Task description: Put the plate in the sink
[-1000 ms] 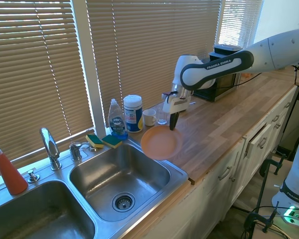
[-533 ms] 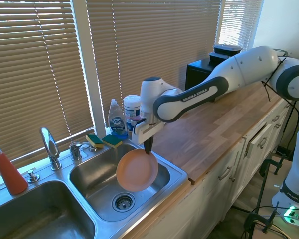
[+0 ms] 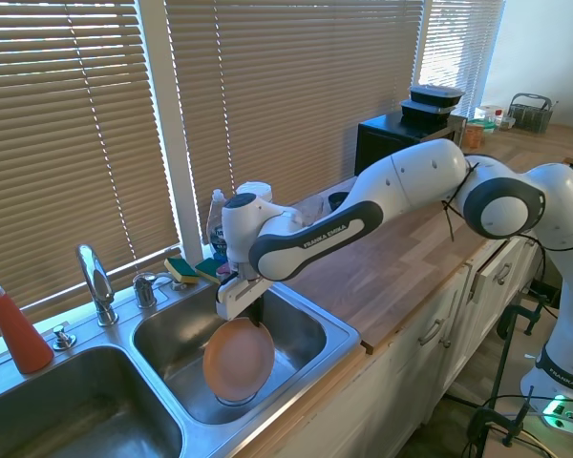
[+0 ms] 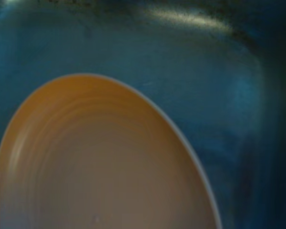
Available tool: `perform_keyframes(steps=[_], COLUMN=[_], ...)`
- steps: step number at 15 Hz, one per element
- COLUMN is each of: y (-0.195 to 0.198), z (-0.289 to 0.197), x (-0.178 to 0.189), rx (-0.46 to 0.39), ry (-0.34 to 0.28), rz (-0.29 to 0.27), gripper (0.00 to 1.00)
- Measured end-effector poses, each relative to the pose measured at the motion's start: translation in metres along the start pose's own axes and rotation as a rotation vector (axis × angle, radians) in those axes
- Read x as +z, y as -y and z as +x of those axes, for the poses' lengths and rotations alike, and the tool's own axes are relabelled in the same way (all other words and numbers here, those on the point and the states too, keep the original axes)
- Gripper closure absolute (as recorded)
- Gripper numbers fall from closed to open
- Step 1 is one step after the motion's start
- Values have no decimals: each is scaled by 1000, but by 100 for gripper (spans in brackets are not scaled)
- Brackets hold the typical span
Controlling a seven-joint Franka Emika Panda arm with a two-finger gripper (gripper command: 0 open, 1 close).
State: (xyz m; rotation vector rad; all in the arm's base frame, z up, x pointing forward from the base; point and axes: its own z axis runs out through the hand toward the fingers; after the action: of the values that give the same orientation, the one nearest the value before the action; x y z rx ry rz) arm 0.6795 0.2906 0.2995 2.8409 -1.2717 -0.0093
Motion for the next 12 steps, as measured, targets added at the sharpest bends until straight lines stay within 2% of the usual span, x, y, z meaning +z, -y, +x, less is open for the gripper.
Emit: perform_keyframes(steps=[5, 8, 12], y=[5, 5, -6], z=[10, 16, 21], x=[2, -16, -67], rx=[12, 19, 28], ry=[3, -7, -27], rz=[-32, -9, 42], gripper=[0, 0, 0])
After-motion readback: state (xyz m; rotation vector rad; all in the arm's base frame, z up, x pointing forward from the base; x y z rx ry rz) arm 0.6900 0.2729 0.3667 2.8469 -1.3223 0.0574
